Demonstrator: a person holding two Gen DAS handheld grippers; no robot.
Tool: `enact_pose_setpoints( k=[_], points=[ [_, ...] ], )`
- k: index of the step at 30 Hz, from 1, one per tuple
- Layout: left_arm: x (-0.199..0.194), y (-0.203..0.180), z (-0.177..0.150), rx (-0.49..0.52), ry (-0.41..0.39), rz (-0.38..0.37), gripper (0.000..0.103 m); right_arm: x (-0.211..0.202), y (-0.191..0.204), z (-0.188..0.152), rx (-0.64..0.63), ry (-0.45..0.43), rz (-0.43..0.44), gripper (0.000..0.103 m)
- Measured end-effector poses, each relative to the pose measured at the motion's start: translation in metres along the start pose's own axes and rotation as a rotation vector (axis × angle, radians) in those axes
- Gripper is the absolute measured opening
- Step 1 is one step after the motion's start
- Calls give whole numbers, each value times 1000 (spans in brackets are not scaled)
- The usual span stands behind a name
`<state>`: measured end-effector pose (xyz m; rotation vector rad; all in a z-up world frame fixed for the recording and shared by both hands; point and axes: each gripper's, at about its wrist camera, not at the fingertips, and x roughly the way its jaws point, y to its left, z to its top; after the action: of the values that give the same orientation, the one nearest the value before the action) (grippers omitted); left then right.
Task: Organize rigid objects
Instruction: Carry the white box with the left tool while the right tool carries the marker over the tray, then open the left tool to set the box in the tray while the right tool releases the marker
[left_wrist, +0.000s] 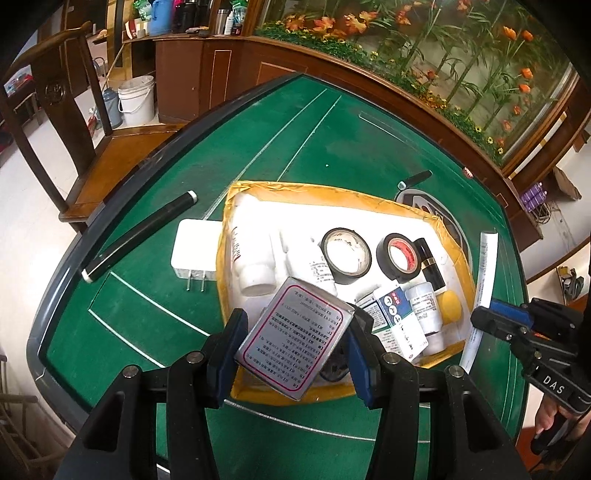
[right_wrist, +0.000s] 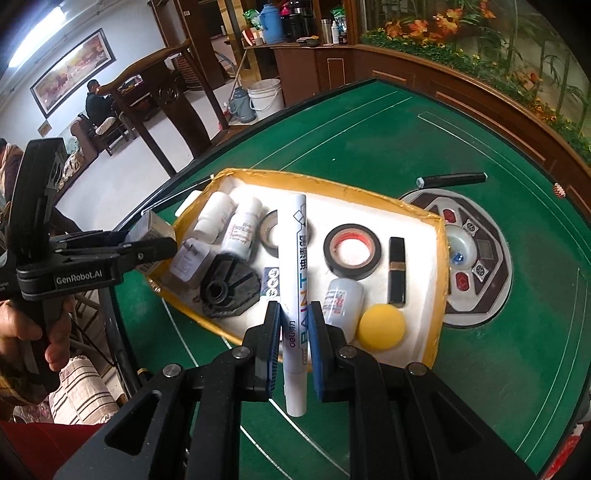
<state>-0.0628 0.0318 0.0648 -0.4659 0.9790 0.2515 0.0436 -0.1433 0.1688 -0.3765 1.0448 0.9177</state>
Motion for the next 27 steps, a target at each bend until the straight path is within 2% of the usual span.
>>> enact_pose_setpoints(
  k=[19, 27],
  points=[
    [18, 10, 33, -27, 14, -13, 54, 16, -31, 15, 55, 19, -17, 14],
    [44, 9, 42, -2, 68, 18, 54, 47, -29, 35, 62, 62, 11, 14]
  ],
)
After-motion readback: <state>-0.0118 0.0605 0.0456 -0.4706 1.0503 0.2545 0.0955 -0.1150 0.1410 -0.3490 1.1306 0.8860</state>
